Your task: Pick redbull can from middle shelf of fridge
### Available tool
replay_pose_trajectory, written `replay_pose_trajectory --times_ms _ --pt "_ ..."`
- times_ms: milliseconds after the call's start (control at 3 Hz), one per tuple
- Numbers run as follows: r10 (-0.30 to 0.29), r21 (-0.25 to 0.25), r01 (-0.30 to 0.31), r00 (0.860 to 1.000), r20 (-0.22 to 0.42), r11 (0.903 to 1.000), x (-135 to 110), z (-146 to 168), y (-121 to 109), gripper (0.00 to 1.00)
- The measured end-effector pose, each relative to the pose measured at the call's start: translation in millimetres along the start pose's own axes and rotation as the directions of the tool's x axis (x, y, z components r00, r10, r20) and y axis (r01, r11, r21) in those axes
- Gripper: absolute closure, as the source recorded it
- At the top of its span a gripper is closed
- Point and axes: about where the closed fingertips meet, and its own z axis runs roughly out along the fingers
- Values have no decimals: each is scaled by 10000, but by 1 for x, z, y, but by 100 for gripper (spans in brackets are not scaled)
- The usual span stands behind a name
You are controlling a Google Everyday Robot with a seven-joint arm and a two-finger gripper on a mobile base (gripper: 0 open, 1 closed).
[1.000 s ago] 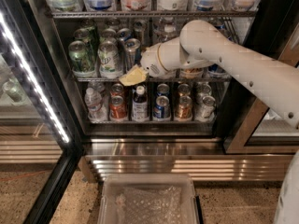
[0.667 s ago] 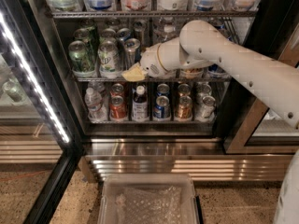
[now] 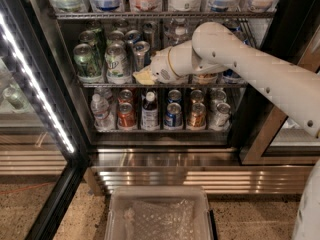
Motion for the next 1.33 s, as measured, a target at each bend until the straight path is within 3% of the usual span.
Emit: replay_pose_trajectory --times_ms 667,1000,1333 --pt "0 0 0 10000 0 10000 4 -7 -2 100" --pt "-667 -27 670 9954 682 9977 -31 -20 3 100" --pt "-1248 450 1199 9839 1282 9918 -60 -38 1 100"
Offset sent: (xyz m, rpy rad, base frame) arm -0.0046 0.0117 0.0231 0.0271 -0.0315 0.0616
